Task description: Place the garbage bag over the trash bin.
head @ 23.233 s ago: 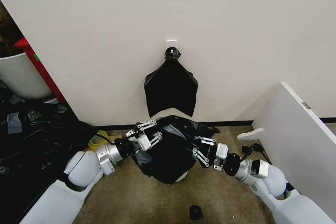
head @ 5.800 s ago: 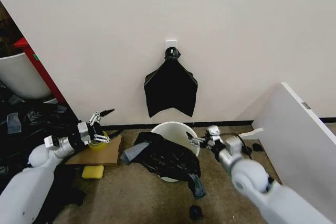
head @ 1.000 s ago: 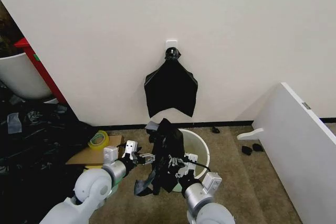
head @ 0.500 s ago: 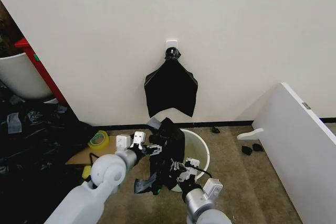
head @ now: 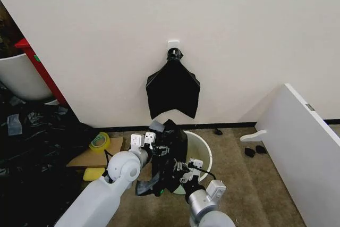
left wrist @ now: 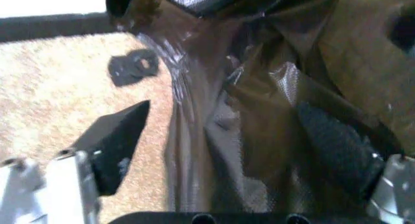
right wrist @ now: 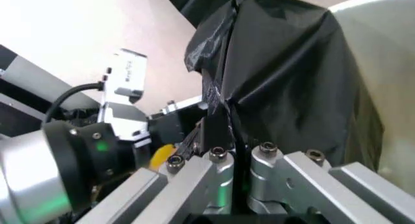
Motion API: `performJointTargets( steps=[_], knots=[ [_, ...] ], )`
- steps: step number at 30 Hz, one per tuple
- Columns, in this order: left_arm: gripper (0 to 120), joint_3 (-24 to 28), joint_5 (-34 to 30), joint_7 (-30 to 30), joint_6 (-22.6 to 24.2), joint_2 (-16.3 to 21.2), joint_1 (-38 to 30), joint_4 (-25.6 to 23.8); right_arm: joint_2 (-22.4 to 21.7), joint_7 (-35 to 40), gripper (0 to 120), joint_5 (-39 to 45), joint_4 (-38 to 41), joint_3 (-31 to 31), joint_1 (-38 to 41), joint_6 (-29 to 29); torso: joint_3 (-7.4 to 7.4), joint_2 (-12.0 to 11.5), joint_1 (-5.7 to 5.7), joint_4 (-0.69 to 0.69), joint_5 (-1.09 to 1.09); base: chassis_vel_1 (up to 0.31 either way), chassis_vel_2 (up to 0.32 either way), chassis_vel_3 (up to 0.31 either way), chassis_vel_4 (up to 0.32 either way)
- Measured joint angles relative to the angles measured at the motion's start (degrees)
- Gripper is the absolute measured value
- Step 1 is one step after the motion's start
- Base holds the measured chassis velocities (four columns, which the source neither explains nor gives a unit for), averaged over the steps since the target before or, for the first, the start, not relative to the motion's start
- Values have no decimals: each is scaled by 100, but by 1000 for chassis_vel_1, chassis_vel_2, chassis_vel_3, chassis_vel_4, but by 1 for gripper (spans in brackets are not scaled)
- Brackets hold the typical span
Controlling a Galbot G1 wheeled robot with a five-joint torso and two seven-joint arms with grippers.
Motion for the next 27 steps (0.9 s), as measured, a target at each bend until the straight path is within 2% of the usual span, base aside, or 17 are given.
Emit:
performJointTargets(
  steps=[1,5,6,9,10,11,16,18,19,22,23,25,27],
  knots=[
    [88,0,0,0,0,0,0,0,0,0,0,0,0,0,0,0,0,0,0,0,0,0,0,0,0],
    [68,-12,12,156,-8,-95,28,102,12,1,0,-116,-71,-45,-37,-9,0,0,0,-1,0,0,0,0,0],
    [68,-12,12,156,-8,-95,28,102,12,1,0,-116,-71,-45,-37,-9,0,0,0,-1,0,0,0,0,0],
    [54,-58,127,288,-14,-97,35,132,9,-4,0,-380,-164,-28,-46,64,0,0,0,-1,0,0,0,0,0],
    [54,-58,127,288,-14,-97,35,132,9,-4,0,-380,-164,-28,-46,64,0,0,0,-1,0,0,0,0,0],
    [49,-93,210,341,-16,-81,49,136,6,-16,0,-527,-218,-20,-47,150,0,0,0,-2,0,0,0,0,0],
    [30,-548,334,575,-21,102,288,29,-29,-155,0,-1114,-456,14,29,443,0,0,0,-1,0,0,0,0,0],
    [22,-825,326,704,-22,171,422,-59,-65,-179,0,-1173,-531,32,88,475,0,0,0,0,0,0,0,0,0],
    [22,-825,326,704,-22,171,422,-59,-65,-179,0,-1173,-531,32,88,475,0,0,0,0,0,0,0,0,0],
    [8,-1122,395,989,-24,253,572,-198,-107,-226,0,-1181,-599,68,146,517,0,0,0,0,1,0,0,0,0],
    [8,-1122,395,989,-24,253,572,-198,-107,-226,0,-1181,-599,68,146,517,0,0,0,0,1,0,0,0,0],
    [0,-1235,770,1459,-32,376,700,-399,-154,-393,0,-1176,-610,120,189,682,0,0,0,-1,0,0,0,0,0],
    [0,-1263,937,1625,-64,437,755,-502,-170,-547,0,-1164,-619,154,212,809,0,0,0,-2,0,0,0,0,0]
  ],
)
